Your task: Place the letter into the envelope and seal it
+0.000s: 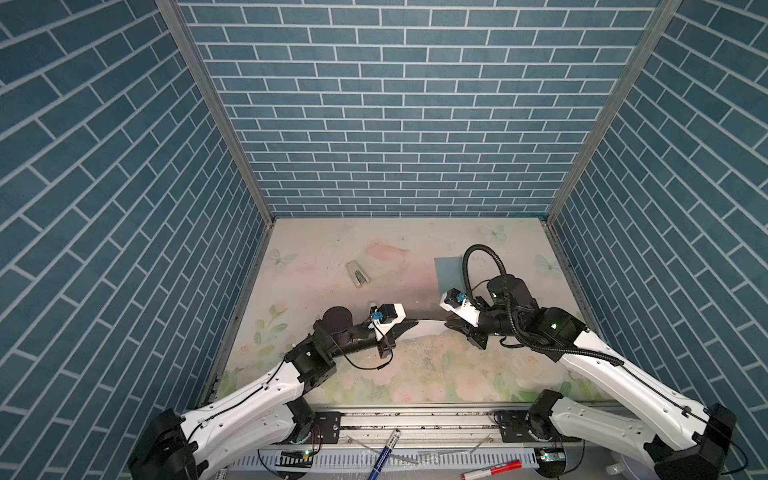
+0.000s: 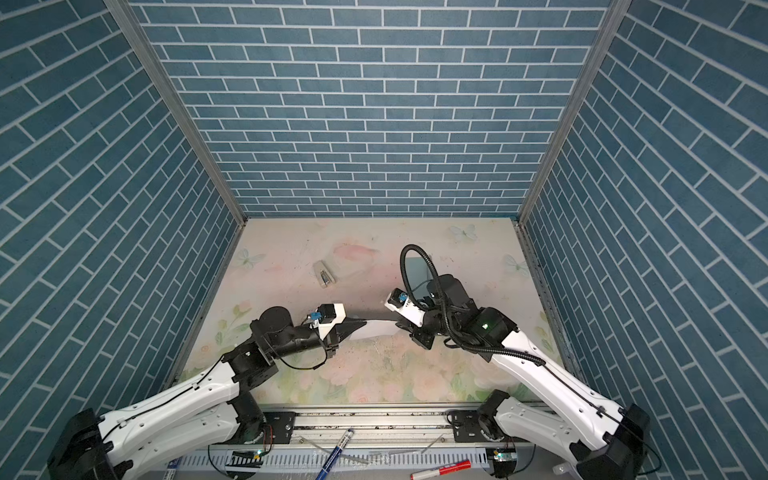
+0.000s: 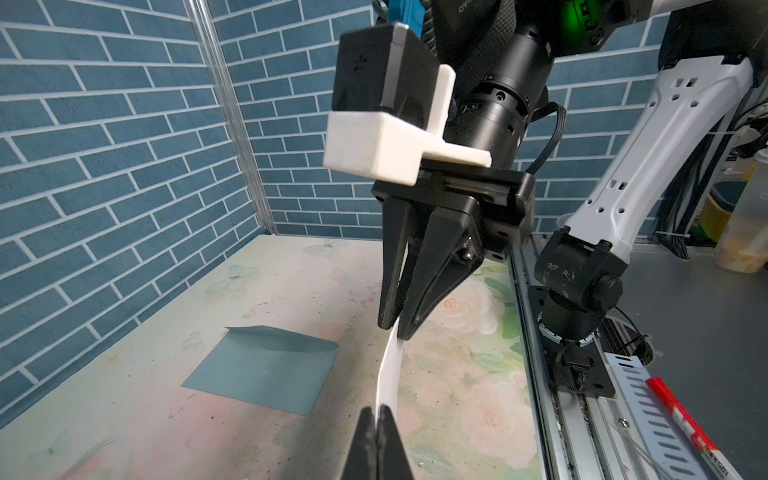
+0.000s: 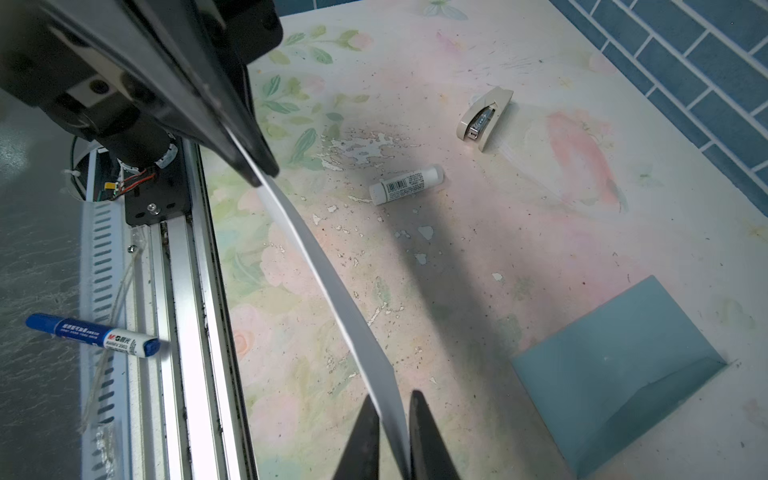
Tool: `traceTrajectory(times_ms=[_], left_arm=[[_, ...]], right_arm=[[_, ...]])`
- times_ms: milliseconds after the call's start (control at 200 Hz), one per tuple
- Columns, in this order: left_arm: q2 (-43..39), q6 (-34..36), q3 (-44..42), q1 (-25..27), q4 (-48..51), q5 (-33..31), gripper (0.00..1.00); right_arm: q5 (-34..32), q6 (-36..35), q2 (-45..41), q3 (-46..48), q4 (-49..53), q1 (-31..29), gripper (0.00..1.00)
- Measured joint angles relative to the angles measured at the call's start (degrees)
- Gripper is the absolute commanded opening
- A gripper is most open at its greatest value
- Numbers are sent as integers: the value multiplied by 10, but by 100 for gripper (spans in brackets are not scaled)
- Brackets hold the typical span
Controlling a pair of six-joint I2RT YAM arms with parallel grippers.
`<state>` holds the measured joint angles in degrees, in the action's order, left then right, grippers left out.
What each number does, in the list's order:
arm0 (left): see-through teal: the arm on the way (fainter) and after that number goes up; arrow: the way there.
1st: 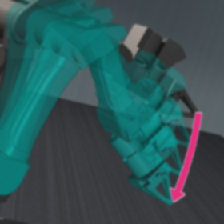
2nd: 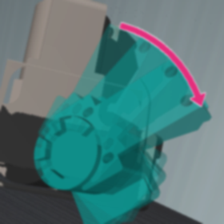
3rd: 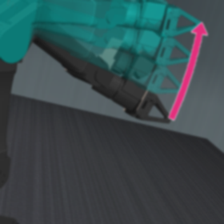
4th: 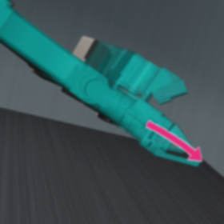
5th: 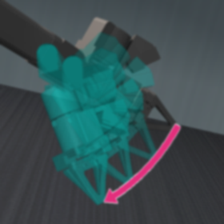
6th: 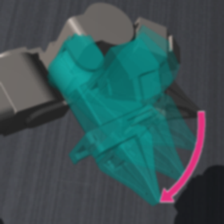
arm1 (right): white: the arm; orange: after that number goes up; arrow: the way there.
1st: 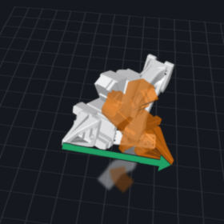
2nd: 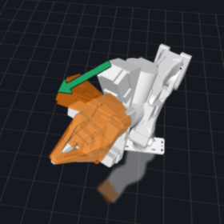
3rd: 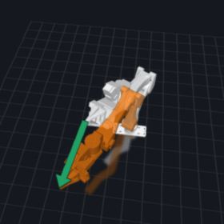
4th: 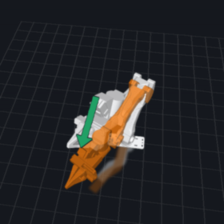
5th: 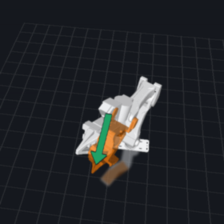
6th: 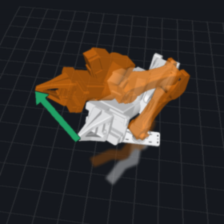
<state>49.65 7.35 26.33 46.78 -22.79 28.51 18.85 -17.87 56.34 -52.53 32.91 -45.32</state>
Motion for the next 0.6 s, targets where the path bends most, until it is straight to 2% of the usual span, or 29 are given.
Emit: traceTrajectory(times_ms=[80,160,290,420,495,545,600], left_arm=[[-2,0,0,0,1,-1,0],[-3,0,0,0,2,-2,0],[-3,0,0,0,5,-6,0],[-6,-3,0,0,15,-40,0],[-10,-12,0,0,18,-80,0],[-12,-21,0,0,22,-111,0],[-13,-31,0,0,28,-146,0]], right_arm=[[-5,-2,0,0,3,0,3],[-6,-1,0,1,5,0,2],[-11,-1,-2,1,6,0,22],[-42,14,-10,7,-4,0,41],[-74,31,-14,14,-20,4,43],[-102,53,-13,19,-38,14,51],[-133,82,-7,20,-55,33,54]])
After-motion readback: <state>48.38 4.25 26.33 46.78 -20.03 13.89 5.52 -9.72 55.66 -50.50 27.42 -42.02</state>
